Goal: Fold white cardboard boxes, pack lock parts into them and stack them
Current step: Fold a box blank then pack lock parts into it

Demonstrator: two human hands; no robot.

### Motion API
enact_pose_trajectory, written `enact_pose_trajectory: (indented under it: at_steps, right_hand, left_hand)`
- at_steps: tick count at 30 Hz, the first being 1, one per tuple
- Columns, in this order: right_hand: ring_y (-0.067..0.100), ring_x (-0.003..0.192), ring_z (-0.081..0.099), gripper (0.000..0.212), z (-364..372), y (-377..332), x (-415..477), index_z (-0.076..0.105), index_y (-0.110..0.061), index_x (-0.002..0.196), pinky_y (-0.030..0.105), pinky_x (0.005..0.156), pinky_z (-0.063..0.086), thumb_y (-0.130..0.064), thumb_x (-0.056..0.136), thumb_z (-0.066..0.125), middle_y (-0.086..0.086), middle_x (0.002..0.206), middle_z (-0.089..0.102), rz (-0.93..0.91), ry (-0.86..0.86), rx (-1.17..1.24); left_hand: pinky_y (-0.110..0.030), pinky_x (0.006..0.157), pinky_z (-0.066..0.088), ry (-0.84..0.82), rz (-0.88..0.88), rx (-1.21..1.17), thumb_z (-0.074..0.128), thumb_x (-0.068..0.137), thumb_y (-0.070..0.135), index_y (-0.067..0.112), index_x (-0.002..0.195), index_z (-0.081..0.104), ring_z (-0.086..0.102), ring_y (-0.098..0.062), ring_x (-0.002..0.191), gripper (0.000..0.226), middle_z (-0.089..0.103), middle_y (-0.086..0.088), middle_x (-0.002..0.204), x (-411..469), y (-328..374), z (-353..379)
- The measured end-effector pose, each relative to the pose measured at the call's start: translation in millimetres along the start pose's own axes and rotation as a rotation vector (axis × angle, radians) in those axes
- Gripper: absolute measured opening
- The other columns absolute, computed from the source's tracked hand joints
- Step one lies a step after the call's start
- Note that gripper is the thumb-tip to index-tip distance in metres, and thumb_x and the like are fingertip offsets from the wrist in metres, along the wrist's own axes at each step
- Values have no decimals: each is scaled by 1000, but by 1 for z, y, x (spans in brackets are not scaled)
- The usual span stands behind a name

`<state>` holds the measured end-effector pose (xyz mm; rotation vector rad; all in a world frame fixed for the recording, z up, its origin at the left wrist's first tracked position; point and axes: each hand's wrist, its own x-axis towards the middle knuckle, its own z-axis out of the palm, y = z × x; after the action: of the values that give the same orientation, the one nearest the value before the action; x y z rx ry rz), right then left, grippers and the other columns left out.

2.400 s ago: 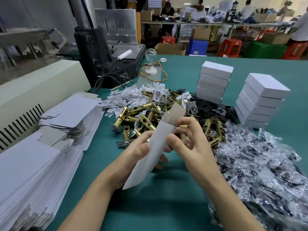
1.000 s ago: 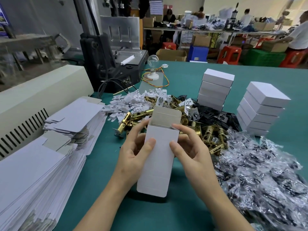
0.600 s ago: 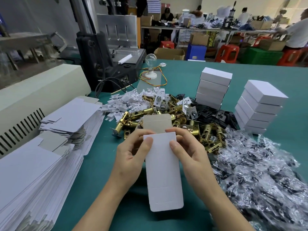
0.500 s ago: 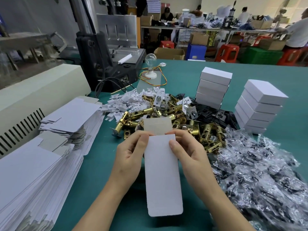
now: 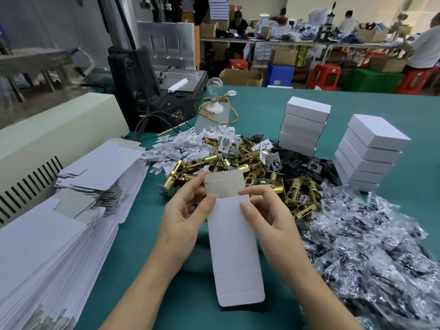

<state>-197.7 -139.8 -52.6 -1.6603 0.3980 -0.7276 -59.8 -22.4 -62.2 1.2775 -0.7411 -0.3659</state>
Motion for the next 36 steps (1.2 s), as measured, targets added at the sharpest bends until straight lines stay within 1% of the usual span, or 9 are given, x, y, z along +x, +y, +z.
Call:
enact_pose_trajectory:
  at_steps: [5,8,11,14,18,23,27,30,36]
  right_hand:
    - [14,89,72,31,2,1,0,59,-39,120,34,71,61,-45,91,65,-3,100,73,-5,17,-3]
    - [11,91,74,39,1,2,0,52,-46,130,28,71,60,-42,93,65,-7,102,75,-2,43,14]
    - [13,97,74,37,-1,1,0,60,-48,130,29,73,60,-39,94,64,-7,110,74,0,29,32]
    - [16,94,74,39,-1,1,-2,58,-46,132,33,71,62,-37,96,64,-3,108,75,0,25,53]
    - [15,90,71,23,-1,-1,-1,65,-34,119,37,71,59,-35,97,61,-2,102,73,-14,13,3]
    - [13,85,69,14,-1,-1,-1,66,-26,108,33,68,58,-34,98,58,-3,99,71,10,-48,46]
    - [20,89,72,18,1,-1,-2,61,-31,114,39,70,61,-35,96,62,0,102,71,7,2,77]
    - [20,88,74,32,1,0,-1,53,-41,123,35,69,61,-36,94,65,-1,103,72,27,32,120]
    - [16,92,72,18,3,2,-1,63,-38,116,43,71,63,-35,97,65,-6,103,72,-22,9,-52]
  left_hand:
    - [-22,89,56,-2,55,20,71,91,24,37,119,69,71,-18,112,31,75,4,119,-1,4,-2]
    - [-23,85,57,-16,69,16,73,88,33,38,113,69,72,-17,107,26,75,1,115,-2,7,-2]
    - [-21,79,57,-35,63,25,73,89,33,38,106,70,73,-15,101,18,76,-1,109,-3,8,-3]
    - [-22,80,57,-60,67,24,73,89,34,36,104,70,72,-14,101,16,76,-2,109,-3,7,-4]
    - [-21,80,57,-69,59,1,75,86,36,40,105,71,72,-13,100,20,76,0,108,-3,10,-4]
    - [-16,81,55,-78,50,37,71,91,20,39,101,76,71,-5,100,23,77,9,105,-3,12,-4]
    - [-27,83,59,-88,39,83,70,93,23,35,101,79,72,-15,102,17,77,1,107,-3,13,-3]
    - [-43,85,58,-129,48,101,68,93,37,28,101,78,71,-28,104,16,77,-4,111,-5,13,-4]
    - [-26,83,56,-115,-33,86,67,86,46,27,87,75,70,-17,99,21,77,-1,105,-3,14,-2]
